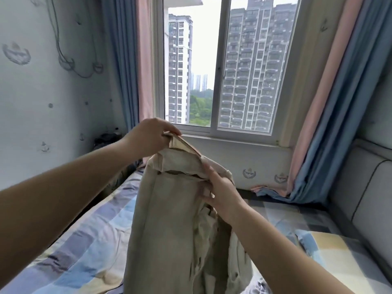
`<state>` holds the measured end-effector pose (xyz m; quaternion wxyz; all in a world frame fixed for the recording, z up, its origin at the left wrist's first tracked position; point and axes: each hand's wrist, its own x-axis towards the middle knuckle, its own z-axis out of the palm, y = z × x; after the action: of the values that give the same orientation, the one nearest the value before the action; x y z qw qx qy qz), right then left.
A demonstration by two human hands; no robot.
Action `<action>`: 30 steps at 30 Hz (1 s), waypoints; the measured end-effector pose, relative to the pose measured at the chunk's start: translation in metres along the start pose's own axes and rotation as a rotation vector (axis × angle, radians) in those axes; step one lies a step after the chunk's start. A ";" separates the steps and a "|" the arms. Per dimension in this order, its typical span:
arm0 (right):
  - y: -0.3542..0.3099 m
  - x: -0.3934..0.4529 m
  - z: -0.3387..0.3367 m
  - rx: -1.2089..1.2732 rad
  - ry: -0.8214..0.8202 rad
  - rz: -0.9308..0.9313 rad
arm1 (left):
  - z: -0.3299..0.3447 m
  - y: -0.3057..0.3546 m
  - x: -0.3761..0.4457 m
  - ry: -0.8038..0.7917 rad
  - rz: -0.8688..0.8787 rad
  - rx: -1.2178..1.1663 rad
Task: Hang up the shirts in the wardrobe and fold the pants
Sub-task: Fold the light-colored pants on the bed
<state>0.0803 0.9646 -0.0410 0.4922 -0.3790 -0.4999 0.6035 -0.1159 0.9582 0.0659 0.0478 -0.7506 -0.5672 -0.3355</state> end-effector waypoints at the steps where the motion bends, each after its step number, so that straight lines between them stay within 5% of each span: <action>1: 0.004 -0.003 -0.005 -0.178 -0.023 -0.060 | 0.000 0.000 0.004 -0.012 -0.038 -0.055; 5: 0.023 -0.010 -0.023 -0.739 0.009 -0.393 | -0.002 0.000 0.013 -0.022 -0.134 -0.271; 10: 0.026 -0.016 -0.034 -0.799 0.286 -0.864 | -0.017 -0.002 0.022 -0.008 -0.306 -0.551; 16: 0.024 0.013 -0.048 -1.260 0.276 -0.345 | -0.036 -0.009 0.022 0.056 -0.309 -0.526; 22: 0.048 0.039 -0.082 -1.767 0.242 -0.078 | -0.050 -0.041 0.012 0.228 -0.424 -0.508; 25: 0.060 0.040 -0.094 -1.605 0.182 0.030 | -0.061 -0.061 0.003 0.344 -0.531 -0.583; 30: 0.093 0.033 -0.026 -1.163 -0.178 -0.054 | -0.067 -0.070 -0.003 0.371 -0.601 -0.649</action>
<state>0.0776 1.0015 -0.1358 0.1749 -0.5217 -0.7976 0.2470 -0.2084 0.9503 0.0941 -0.1878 -0.4570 -0.6070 -0.6224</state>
